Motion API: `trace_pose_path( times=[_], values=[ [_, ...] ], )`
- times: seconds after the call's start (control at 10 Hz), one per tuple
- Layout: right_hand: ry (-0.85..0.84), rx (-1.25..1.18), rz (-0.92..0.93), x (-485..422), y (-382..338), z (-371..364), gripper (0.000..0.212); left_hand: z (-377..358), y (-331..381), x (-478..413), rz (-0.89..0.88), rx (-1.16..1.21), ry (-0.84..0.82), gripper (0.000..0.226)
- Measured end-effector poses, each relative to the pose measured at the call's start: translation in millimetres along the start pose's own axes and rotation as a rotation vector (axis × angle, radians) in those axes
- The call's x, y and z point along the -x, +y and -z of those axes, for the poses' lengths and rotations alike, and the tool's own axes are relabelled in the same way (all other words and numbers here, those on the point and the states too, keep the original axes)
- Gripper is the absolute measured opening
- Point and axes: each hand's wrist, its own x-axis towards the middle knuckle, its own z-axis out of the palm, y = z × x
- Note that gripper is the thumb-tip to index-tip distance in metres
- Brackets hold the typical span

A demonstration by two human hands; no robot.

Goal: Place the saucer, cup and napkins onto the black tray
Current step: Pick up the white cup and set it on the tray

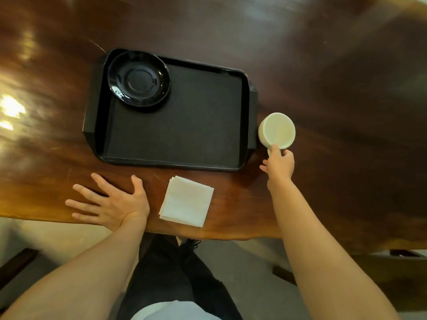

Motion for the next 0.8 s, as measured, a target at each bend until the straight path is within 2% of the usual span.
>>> trace_pose_path(
  times=[0.2, 0.4, 0.5, 0.8],
  values=[
    [-0.145, -0.418, -0.254, -2.3, -14.5, 2.2, 0.051, -1.1, -1.0, -1.4, -0.001, 0.014, 0.011, 0.09],
    [-0.176, -0.571, -0.365, -12.0, -21.1, 10.9, 0.052, -1.0, -1.2, -1.9, -0.008, 0.03, 0.01, 0.09],
    [-0.22, -0.558, -0.397, -12.4, -22.8, 15.8, 0.05, -1.2, -2.2, -1.3, -0.015, 0.034, 0.011, 0.091],
    [-0.229, -0.703, -0.386, -10.2, -31.2, 21.0, 0.052, -1.6, -2.1, -0.8, -0.014, 0.043, 0.018, 0.091]
  ],
)
